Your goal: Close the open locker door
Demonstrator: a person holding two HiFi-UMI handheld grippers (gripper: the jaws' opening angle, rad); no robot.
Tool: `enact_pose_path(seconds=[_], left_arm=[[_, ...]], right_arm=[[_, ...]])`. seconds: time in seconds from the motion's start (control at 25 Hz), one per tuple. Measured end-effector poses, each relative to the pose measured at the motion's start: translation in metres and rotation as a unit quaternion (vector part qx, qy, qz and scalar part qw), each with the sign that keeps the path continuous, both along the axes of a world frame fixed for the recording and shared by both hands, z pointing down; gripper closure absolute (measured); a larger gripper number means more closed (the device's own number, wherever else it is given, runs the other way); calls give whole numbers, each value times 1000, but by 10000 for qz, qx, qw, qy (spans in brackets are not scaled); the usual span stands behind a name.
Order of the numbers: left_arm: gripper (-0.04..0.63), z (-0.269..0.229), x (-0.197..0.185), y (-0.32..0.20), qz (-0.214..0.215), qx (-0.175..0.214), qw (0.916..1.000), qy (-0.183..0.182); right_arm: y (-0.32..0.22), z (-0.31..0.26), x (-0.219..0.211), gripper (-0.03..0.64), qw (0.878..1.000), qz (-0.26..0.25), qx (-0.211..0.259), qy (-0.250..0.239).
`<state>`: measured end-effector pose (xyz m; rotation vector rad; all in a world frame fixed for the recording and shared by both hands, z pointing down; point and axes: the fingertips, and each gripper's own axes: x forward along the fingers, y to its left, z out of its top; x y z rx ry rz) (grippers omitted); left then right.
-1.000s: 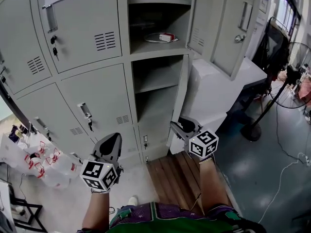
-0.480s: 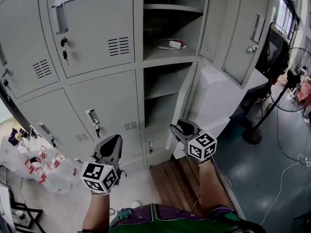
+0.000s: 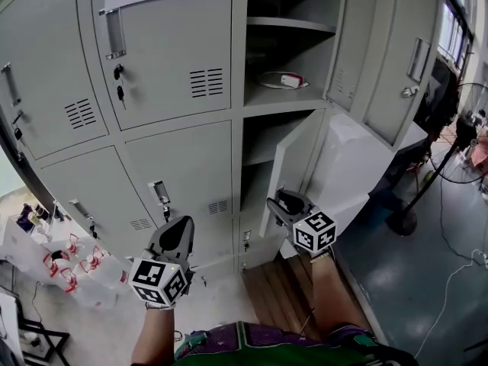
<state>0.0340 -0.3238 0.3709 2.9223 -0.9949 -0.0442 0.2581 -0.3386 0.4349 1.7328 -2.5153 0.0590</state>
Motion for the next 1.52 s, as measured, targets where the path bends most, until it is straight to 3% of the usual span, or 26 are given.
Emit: enact_pose_path(seconds=[1.52], left_arm=[[574, 16, -50, -87, -236, -107, 9996, -148]], right_arm=[[-121, -1, -18, 483, 9986, 523, -14, -125]])
